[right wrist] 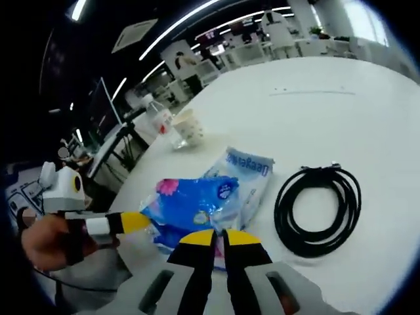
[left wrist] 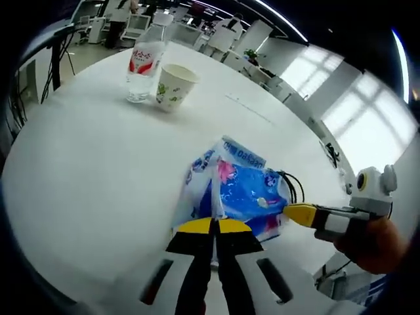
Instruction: Arrange the tabletop items into an orderly group along one side of the table until the central work area is clear of visible clutter.
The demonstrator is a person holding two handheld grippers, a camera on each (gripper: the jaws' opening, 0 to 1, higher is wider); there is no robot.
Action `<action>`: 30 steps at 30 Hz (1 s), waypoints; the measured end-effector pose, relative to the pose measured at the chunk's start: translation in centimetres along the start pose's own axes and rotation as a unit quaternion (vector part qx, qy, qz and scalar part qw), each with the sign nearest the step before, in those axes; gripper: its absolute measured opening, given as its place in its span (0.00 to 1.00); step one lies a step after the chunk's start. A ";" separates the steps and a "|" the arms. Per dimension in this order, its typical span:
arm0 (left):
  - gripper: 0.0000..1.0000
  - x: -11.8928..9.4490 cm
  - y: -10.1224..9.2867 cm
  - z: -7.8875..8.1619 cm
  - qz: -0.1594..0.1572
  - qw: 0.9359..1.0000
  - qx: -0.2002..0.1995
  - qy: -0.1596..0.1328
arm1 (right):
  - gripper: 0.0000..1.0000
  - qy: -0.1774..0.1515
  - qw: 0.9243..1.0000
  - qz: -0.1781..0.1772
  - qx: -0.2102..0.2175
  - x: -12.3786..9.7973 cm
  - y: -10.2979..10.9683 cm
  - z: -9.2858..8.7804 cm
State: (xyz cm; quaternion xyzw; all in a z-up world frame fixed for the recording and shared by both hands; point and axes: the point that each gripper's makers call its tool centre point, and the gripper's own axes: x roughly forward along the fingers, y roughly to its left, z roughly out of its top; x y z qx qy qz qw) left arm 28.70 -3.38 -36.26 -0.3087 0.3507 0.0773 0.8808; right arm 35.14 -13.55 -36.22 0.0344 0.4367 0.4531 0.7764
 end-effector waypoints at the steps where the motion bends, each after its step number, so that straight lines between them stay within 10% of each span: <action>1: 0.00 0.1 -0.1 0.0 -0.001 1.000 0.002 0.001 | 0.01 -0.002 1.000 -0.001 0.004 -0.3 0.3 -0.4; 30: 0.00 0.7 -3.6 -2.0 -0.058 0.993 0.090 0.041 | 0.01 -0.053 0.992 -0.039 0.107 -4.3 -1.0 -5.4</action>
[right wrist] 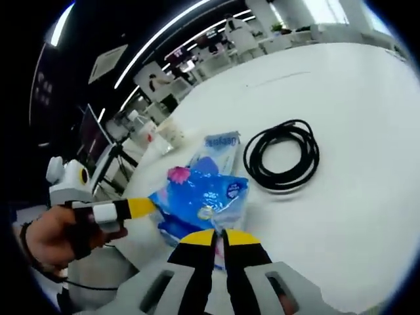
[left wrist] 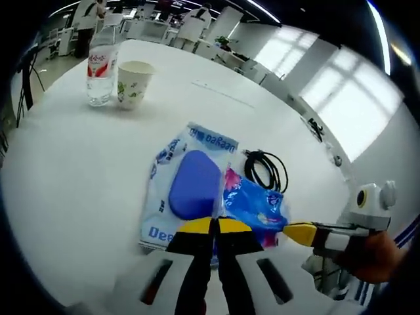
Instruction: Arrange the tabletop items into an orderly group along one side of the table until the central work area is clear of visible clutter.
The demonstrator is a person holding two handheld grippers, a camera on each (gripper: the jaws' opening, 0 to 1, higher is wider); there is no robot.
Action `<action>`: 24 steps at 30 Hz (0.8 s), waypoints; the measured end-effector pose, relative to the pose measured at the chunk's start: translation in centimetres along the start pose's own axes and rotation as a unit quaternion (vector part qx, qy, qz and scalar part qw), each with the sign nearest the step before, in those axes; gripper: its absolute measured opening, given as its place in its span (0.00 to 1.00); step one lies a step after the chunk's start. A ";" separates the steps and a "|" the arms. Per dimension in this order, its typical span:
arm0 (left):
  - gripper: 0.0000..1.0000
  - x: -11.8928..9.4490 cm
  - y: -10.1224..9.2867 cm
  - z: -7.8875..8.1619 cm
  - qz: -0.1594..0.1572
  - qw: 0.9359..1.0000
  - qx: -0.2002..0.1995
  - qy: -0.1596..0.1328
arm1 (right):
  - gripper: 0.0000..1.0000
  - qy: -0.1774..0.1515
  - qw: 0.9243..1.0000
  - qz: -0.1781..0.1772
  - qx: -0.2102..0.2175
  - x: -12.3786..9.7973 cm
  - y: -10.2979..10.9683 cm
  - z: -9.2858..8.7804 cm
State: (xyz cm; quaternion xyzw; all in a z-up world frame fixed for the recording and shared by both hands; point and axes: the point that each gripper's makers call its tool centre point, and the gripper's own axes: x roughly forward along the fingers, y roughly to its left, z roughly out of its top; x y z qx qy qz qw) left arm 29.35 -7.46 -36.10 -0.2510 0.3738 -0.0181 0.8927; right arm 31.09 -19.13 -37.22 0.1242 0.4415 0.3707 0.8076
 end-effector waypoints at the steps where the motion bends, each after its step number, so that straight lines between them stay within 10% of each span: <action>1: 0.00 0.0 -0.1 -0.1 -0.001 1.000 0.002 0.001 | 0.01 -0.002 1.000 -0.001 0.005 -0.2 0.0 0.0; 24: 0.00 -1.6 -3.6 -2.4 -0.045 0.996 0.070 0.038 | 0.00 -0.013 0.999 -0.018 0.031 -2.6 -1.6 -1.6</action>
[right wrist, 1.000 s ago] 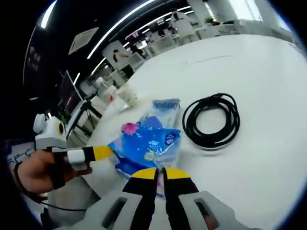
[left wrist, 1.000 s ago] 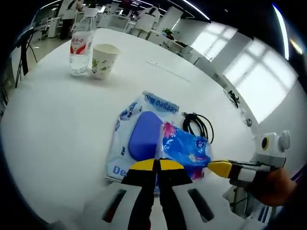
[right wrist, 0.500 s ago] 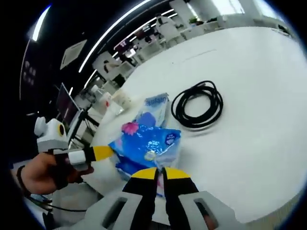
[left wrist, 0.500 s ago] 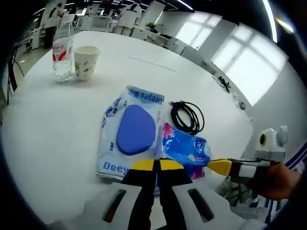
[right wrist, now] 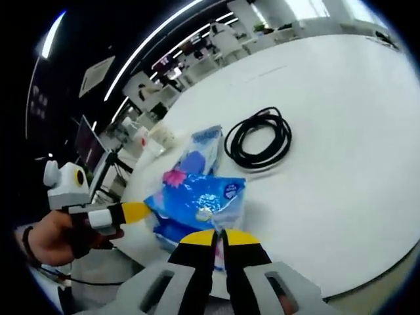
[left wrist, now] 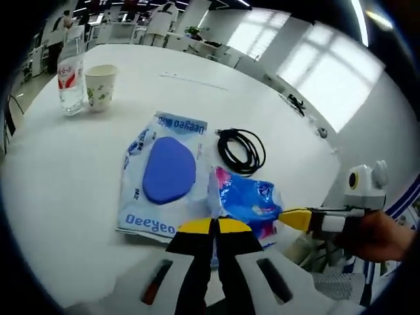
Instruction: Arrange the tabletop items into an orderly group along one side of the table until the central work area is clear of visible clutter.
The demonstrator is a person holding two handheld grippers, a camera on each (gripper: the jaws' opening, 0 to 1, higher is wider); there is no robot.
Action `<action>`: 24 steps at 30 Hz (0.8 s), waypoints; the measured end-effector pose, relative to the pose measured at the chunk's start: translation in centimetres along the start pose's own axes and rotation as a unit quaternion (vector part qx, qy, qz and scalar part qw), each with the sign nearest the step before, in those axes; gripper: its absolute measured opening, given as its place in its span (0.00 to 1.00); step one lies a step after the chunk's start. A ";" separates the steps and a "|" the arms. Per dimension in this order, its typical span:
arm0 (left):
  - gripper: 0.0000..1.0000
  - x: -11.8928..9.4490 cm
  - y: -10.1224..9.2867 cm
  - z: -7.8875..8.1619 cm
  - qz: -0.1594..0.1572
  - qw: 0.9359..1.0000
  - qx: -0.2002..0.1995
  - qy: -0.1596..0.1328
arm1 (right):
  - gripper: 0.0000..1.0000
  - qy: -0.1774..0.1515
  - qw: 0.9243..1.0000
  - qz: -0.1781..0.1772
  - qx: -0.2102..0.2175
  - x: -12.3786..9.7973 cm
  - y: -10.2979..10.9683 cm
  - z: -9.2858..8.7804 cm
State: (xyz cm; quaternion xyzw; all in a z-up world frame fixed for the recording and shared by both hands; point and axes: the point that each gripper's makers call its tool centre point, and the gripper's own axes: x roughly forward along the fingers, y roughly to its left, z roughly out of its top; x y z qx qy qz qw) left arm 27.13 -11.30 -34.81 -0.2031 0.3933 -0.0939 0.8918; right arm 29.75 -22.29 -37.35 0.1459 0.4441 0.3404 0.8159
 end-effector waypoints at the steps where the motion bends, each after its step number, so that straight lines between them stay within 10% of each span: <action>1: 0.00 0.0 -0.2 0.0 -0.001 1.000 0.006 0.000 | 0.00 -0.001 1.000 -0.001 -0.002 -0.3 0.0 0.2; 9: 0.00 1.4 -2.4 2.3 -0.009 0.997 0.071 -0.001 | 0.00 -0.010 1.000 -0.009 -0.005 -1.4 -1.3 2.1; 24: 0.00 4.0 -3.9 6.6 -0.023 0.997 0.074 -0.029 | 0.00 -0.035 0.999 -0.012 -0.026 -1.6 -2.6 7.4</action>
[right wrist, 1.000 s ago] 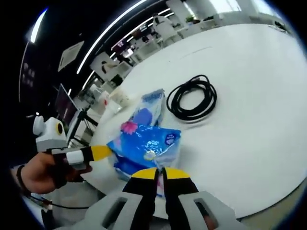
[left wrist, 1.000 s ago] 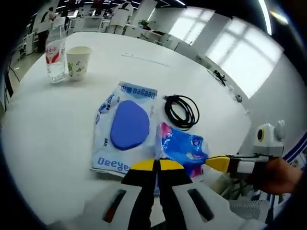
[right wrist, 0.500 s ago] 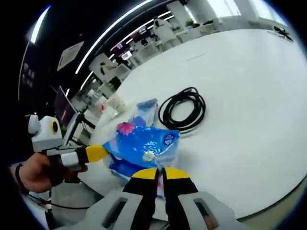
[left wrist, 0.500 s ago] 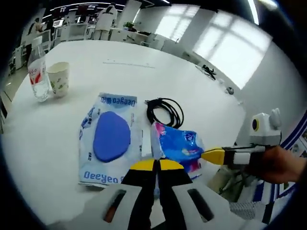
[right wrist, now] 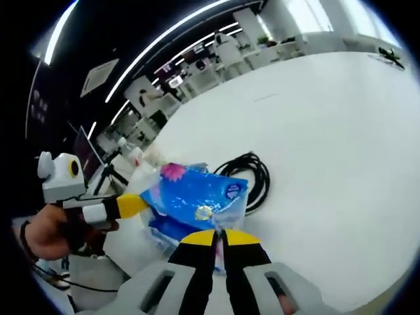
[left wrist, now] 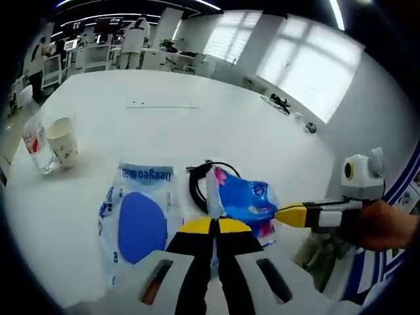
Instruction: Arrange the tabletop items into an orderly group along one side of the table until the central work area is clear of visible clutter.
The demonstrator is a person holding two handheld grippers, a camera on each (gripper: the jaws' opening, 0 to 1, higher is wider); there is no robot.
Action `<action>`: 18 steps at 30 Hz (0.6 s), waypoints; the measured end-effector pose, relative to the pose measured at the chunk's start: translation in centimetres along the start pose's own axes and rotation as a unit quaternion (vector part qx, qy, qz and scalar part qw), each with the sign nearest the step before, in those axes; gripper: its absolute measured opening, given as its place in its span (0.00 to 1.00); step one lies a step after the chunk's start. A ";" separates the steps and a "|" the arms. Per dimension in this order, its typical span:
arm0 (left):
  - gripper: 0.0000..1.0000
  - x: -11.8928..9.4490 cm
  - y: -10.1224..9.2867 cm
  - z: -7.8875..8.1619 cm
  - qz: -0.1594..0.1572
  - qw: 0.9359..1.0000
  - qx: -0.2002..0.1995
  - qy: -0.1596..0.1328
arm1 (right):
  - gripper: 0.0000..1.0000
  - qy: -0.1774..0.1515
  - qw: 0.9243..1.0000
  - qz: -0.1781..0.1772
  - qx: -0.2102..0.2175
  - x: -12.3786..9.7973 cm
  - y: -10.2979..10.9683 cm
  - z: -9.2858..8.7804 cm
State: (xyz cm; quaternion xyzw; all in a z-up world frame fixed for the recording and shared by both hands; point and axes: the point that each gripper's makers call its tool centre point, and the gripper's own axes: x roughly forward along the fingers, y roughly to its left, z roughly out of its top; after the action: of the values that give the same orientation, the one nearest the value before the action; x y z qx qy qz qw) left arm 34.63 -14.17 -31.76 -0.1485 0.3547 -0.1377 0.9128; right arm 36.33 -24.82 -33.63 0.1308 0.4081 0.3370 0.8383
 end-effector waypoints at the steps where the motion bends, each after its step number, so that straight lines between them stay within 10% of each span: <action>1: 0.00 0.1 -0.2 0.4 -0.001 1.000 0.002 -0.002 | 0.00 -0.001 1.000 0.000 0.000 0.2 -0.3 0.6; 18: 0.00 2.4 0.1 3.3 -0.011 1.000 -0.012 -0.013 | 0.00 -0.003 1.000 -0.001 -0.011 2.3 -2.2 3.8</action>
State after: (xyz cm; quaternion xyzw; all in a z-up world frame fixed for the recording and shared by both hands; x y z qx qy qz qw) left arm 38.62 -14.35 -30.98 -0.1649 0.3430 -0.1416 0.9138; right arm 41.33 -24.70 -33.69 0.1223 0.4022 0.3400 0.8412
